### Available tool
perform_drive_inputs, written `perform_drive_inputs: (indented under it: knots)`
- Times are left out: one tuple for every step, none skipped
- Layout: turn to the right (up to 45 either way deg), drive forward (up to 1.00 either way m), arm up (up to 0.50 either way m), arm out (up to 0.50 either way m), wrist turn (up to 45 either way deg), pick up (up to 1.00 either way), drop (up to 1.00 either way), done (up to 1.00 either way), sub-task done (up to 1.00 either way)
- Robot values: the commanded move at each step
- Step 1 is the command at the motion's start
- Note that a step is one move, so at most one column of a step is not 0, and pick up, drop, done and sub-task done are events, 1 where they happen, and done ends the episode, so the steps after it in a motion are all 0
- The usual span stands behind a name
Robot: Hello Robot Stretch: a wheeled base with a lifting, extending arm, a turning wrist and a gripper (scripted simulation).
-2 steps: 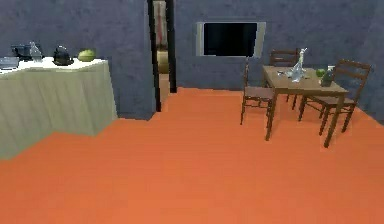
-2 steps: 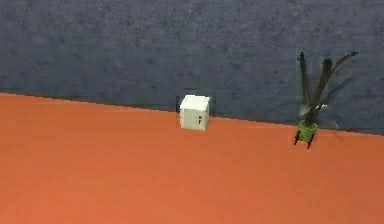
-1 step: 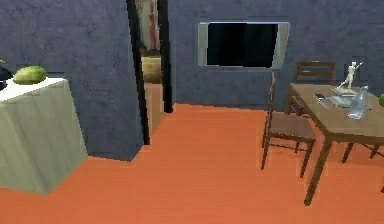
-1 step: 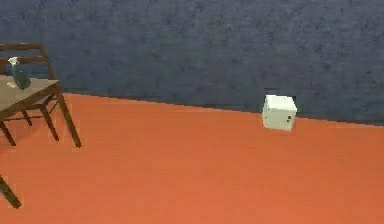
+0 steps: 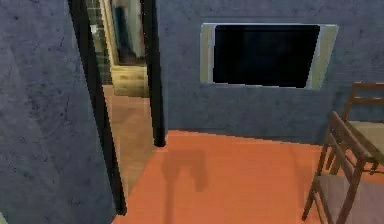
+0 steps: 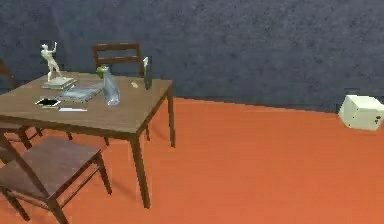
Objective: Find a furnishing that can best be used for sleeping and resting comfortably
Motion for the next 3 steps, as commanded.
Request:
perform_drive_inputs:
  knots:
    - [0.0,1.0,0.0,0.0,0.0,0.0,0.0,0.0,0.0]
    - [12.0,0.0,0.0,0.0,0.0,0.0,0.0,0.0,0.0]
    - [3.0,0.0,0.0,0.0,0.0,0.0,0.0,0.0,0.0]
